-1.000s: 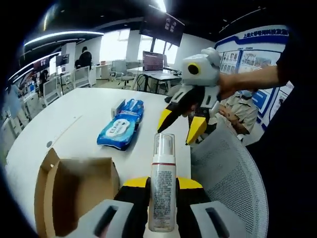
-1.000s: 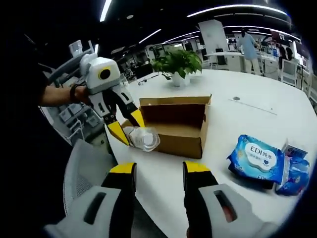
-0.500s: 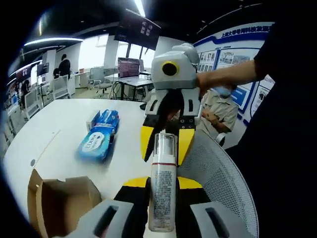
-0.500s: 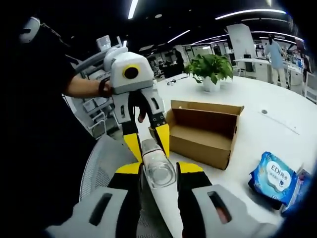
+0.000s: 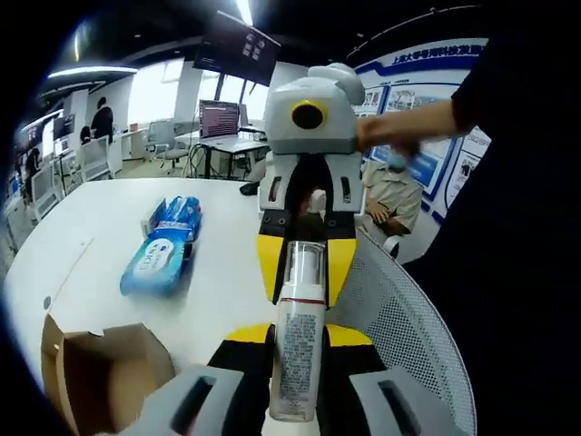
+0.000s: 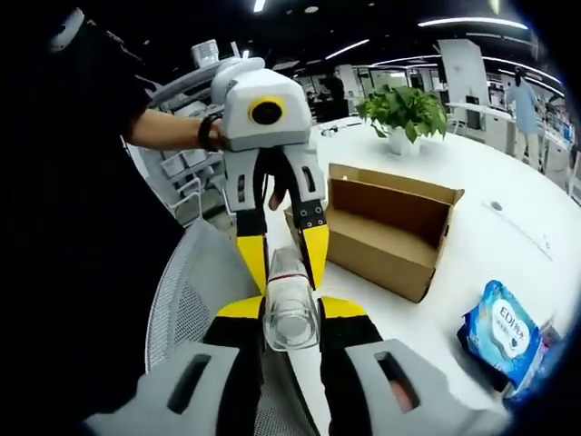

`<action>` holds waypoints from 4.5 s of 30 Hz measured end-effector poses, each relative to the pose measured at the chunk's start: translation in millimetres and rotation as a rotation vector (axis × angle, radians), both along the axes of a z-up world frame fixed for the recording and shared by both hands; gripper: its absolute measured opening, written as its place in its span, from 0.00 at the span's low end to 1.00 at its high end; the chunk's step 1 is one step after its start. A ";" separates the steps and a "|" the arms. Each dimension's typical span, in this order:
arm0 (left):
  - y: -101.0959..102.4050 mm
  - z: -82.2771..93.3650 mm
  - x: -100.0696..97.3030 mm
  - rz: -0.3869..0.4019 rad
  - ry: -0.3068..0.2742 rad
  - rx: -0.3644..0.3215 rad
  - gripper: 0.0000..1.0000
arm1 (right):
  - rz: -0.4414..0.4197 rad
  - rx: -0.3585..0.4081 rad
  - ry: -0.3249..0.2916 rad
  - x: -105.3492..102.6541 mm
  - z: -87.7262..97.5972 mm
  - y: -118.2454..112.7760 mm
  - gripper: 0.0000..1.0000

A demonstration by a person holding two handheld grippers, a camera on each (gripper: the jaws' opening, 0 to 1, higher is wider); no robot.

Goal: Operate the shoe box by opening the lid, removing the specified soft item, and placing it in the target area until the item is outside and the box remains undamaged.

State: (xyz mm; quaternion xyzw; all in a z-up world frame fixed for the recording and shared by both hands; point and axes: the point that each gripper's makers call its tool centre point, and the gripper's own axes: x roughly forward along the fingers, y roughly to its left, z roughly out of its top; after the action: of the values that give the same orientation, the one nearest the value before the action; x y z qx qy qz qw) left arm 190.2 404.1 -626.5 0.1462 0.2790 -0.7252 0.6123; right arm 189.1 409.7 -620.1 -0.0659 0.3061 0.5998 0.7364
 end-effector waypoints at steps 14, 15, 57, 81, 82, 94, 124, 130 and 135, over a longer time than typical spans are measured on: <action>1.7 -12.4 3.1 0.085 0.007 0.008 0.25 | -0.051 -0.047 0.028 -1.9 -11.0 -14.0 0.19; 2.0 -12.4 3.5 0.091 0.008 0.007 0.25 | -0.055 -0.052 0.027 -1.2 -11.7 -16.1 0.19; 58.3 -18.2 51.6 0.644 0.084 -0.091 0.29 | -0.087 -0.220 -0.020 36.6 -19.8 -92.1 0.19; 129.5 -14.6 50.9 0.967 0.071 -0.091 0.32 | 0.026 -0.424 -0.193 191.1 20.2 -144.0 0.19; 132.4 -13.8 51.0 0.978 0.069 -0.090 0.32 | 0.029 -0.428 -0.193 195.8 20.0 -145.5 0.19; 160.5 -9.7 52.6 1.095 0.054 -0.072 0.33 | 0.094 -0.571 -0.212 252.5 -6.4 -167.4 0.19; 178.8 -7.9 53.3 1.167 0.044 -0.025 0.33 | 0.312 -0.916 -0.236 300.4 -89.9 -216.3 0.19; 176.9 -8.2 54.6 1.163 0.046 -0.022 0.33 | 0.309 -0.928 -0.223 299.5 -94.0 -215.9 0.19; 174.0 -8.1 55.2 1.159 0.045 -0.023 0.33 | 0.304 -0.933 -0.215 299.4 -95.3 -215.9 0.19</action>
State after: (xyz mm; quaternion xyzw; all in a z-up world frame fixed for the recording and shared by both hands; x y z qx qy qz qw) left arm 245.4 578.0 -634.6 -0.0523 0.3187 -0.2776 0.9048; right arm 488.5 193.7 -715.4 -0.4934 0.4508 0.4893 0.5603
